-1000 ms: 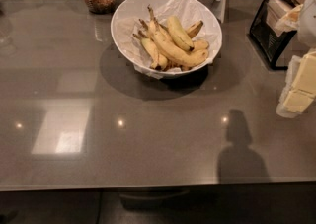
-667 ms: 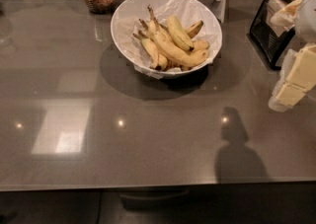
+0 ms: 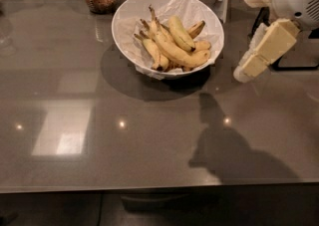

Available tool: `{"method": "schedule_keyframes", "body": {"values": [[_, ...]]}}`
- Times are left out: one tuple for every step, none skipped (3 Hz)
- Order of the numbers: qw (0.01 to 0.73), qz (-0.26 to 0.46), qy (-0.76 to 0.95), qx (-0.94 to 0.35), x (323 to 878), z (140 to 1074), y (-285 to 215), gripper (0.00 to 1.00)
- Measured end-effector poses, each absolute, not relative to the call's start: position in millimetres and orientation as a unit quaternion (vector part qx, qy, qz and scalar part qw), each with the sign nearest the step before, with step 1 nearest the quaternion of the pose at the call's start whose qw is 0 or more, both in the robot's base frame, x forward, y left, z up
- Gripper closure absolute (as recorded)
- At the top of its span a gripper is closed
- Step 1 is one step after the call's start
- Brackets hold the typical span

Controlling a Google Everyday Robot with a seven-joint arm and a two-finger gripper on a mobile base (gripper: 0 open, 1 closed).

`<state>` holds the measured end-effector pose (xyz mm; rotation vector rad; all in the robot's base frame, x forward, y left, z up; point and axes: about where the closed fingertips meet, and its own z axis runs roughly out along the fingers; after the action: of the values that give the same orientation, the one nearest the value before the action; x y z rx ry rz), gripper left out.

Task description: Pick banana from white bowl

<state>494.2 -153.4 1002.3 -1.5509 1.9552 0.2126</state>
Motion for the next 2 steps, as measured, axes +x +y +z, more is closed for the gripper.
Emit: {"method": "schedule_keyframes", "body": {"values": [[0.341, 0.128, 0.728, -0.581, 525.2, 1008.7, -125.4, 0.0], [0.341, 0.128, 0.728, -0.581, 525.3, 1008.6, -125.3, 0.0]]}}
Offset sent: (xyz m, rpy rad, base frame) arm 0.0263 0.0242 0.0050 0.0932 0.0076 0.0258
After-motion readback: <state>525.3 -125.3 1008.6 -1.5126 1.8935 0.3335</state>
